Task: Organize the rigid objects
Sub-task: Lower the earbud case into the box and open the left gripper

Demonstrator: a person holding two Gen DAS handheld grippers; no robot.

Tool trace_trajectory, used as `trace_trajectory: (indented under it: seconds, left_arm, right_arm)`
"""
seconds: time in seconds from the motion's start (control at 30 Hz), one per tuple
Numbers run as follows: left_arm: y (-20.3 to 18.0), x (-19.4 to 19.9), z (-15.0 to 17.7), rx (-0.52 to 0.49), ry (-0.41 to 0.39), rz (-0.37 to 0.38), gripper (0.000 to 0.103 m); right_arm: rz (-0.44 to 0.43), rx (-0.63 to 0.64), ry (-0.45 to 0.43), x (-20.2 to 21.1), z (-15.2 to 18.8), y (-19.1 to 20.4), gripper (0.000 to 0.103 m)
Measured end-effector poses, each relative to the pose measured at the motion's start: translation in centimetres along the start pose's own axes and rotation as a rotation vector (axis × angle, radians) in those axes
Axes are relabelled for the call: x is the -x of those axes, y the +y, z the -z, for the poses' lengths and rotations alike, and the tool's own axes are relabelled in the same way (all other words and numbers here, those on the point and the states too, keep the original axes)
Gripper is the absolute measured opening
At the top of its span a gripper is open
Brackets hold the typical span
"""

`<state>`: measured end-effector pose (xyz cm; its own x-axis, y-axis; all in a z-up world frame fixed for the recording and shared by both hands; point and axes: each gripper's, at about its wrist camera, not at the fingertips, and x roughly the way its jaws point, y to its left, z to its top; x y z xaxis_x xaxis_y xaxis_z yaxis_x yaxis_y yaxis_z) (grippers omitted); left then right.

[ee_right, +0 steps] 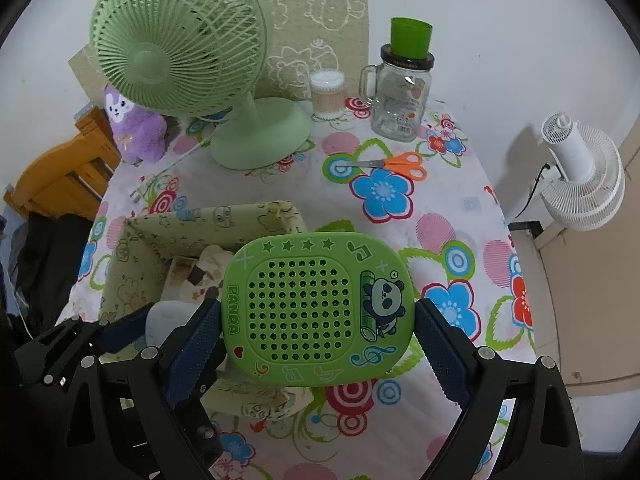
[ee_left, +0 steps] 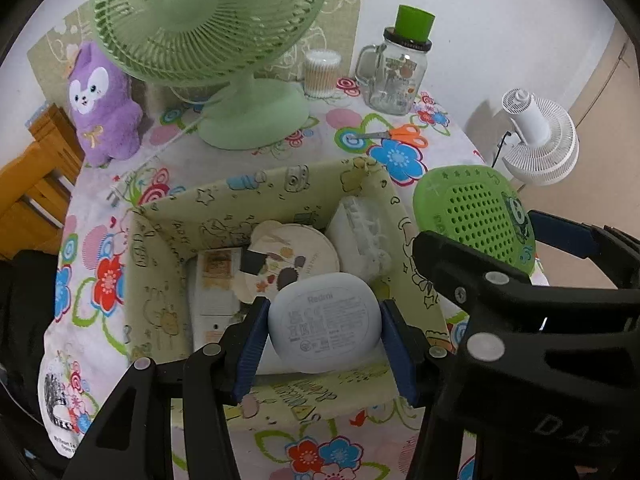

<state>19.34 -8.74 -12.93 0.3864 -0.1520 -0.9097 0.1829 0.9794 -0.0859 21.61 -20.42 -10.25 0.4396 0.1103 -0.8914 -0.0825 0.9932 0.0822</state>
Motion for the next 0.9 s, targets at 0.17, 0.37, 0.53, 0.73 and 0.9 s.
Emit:
trace_trajectory:
  seconds: [0.17,0.37,0.53,0.73,0.9]
  left_arm:
    - [-0.5,-1.1,0.0,0.001,0.020,0.012,0.057]
    - [-0.6,-2.4,0.4,0.016,0.057,0.032,0.058]
    - [-0.5,-1.9,0.6,0.018,0.047,0.031,0.073]
    - [0.0,-0.8,0.5,0.011,0.030,0.020,0.085]
    - [1.1,0.2,0.7,0.023,0.018,-0.017,0.090]
  right_arm:
    - [0.004,0.000,0.011,-0.6,0.0,-0.4,0.095]
    - [0.013,-0.003,0.025,-1.2,0.1,-0.9,0.095]
    - [0.013,0.001,0.029,-1.3,0.3,-0.9,0.095]
    - [0.005,0.014,0.019,-0.9,0.2,0.0,0.095]
    - [-0.009,0.036,0.006,-0.4,0.2,1.4,0.095]
